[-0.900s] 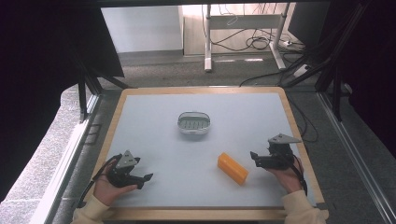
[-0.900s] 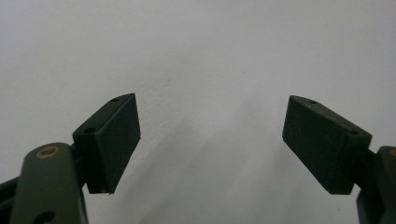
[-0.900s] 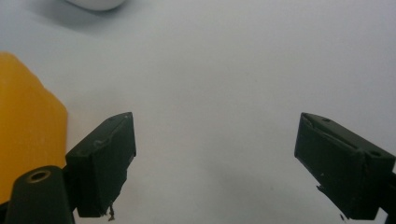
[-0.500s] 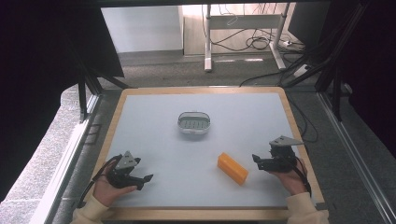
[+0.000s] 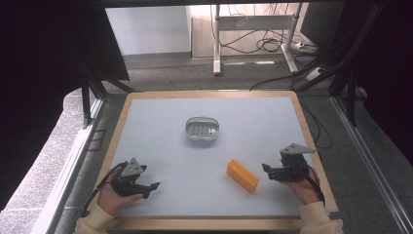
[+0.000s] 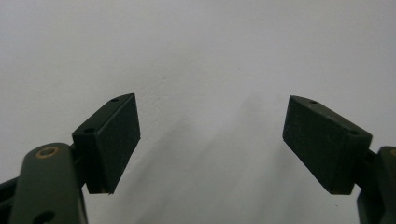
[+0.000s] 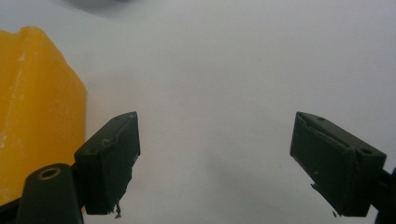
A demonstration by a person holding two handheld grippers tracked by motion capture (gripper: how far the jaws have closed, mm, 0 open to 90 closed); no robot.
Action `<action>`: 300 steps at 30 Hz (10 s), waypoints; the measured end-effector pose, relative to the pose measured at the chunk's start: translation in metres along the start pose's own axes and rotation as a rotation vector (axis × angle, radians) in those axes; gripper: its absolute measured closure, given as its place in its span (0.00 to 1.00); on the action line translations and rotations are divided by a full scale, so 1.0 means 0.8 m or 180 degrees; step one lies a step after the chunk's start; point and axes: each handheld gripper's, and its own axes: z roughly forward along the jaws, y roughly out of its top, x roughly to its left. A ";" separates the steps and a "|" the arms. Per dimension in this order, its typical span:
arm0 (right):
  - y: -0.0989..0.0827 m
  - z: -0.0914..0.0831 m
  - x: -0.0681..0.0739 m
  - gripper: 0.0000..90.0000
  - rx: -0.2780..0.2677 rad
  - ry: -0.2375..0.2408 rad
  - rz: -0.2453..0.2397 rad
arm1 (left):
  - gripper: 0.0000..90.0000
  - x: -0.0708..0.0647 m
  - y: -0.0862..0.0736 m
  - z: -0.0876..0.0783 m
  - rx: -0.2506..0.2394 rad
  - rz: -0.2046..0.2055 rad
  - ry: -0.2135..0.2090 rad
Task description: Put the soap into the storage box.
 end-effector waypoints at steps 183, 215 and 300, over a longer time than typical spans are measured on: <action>0.118 0.022 0.109 0.69 0.1299 0.0696 -0.1210 | 0.21 -0.004 0.004 0.002 0.0016 0.0120 -0.0040; 0.172 0.040 0.118 0.69 0.1222 0.0835 -0.1569 | 0.21 -0.001 0.004 0.001 0.0009 0.0106 -0.0036; 0.269 0.141 0.095 0.69 0.1232 0.1033 -0.1723 | 0.22 -0.001 0.005 0.000 0.0011 0.0129 -0.0055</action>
